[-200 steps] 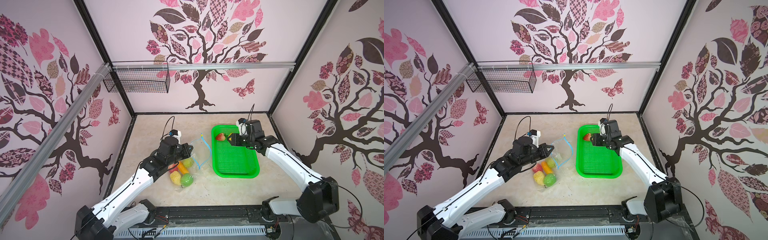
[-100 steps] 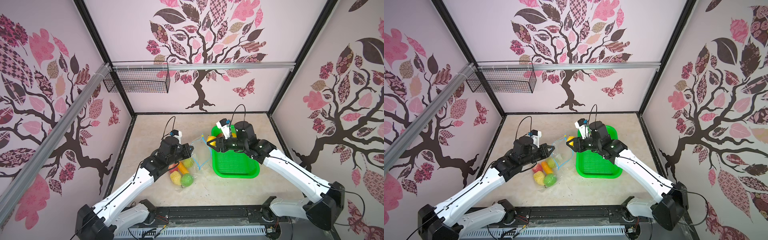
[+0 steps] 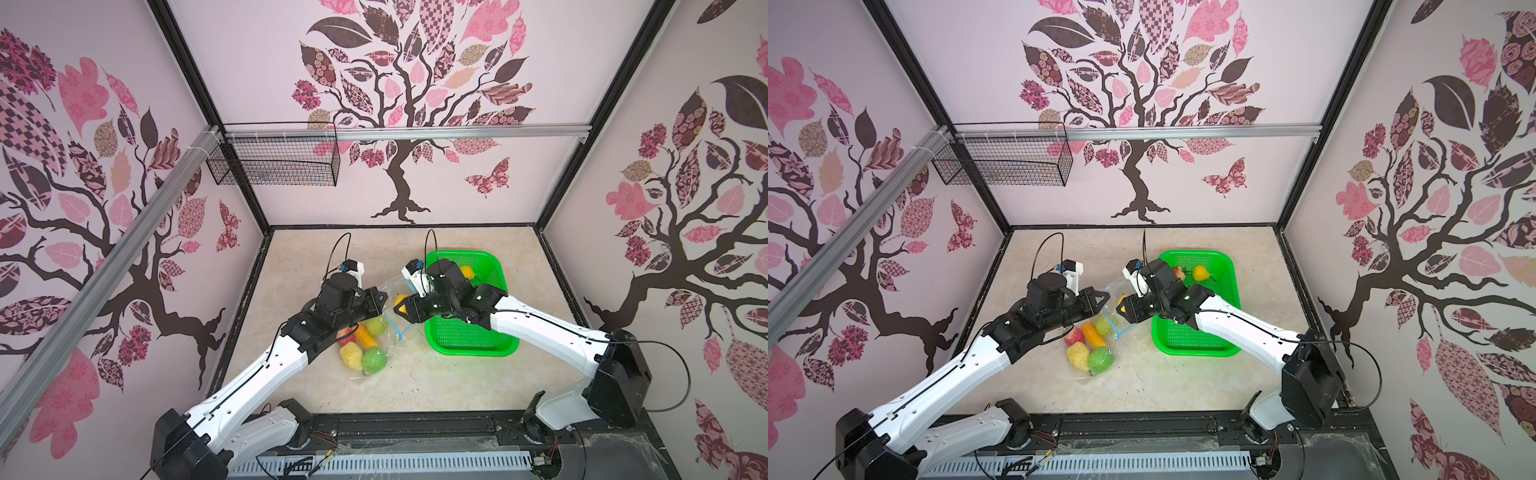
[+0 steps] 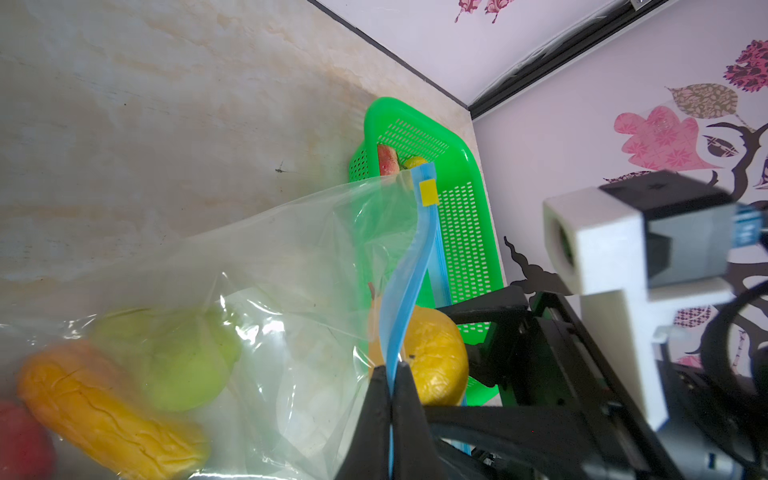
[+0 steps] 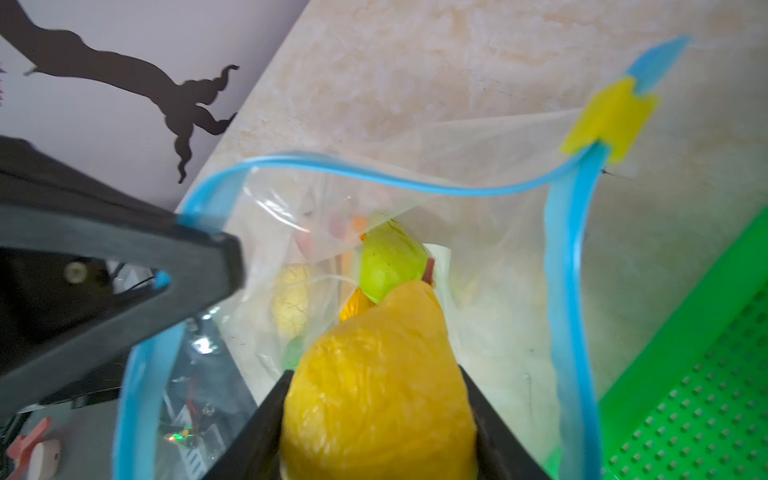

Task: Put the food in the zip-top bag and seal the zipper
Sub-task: 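Carry the yellow pear into the bag mouth and release it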

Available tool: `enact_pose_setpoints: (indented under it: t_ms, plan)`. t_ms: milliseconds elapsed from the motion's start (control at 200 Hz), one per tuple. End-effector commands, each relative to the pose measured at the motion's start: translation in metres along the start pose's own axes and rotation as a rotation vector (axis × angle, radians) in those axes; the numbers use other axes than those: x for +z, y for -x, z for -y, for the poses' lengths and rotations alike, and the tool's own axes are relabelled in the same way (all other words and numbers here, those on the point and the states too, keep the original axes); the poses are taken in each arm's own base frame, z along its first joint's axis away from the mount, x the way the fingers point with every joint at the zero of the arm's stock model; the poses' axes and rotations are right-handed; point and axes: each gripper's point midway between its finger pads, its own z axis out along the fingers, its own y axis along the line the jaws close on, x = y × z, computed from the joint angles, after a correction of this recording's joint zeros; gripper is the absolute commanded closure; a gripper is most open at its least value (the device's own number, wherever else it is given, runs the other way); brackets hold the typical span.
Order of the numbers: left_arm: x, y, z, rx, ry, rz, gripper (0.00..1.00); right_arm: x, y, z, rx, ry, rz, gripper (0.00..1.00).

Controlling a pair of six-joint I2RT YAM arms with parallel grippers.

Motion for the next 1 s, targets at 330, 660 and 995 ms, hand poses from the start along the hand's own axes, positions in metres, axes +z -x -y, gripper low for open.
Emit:
enact_pose_setpoints:
  t_ms: [330, 660, 995]
  plan:
    - [0.001, -0.004, -0.002, -0.002, -0.005, -0.01, 1.0, 0.022, -0.024, 0.033, -0.066, -0.193, -0.108, 0.39]
    - [0.0, -0.004, -0.004, -0.004, 0.001, -0.011, 1.0, 0.004, -0.001, -0.002, -0.045, -0.038, -0.02, 0.21]
    - [-0.004, -0.002, -0.002, -0.006, 0.001, 0.003, 1.0, -0.04, 0.036, -0.023, -0.015, 0.065, 0.13, 0.09]
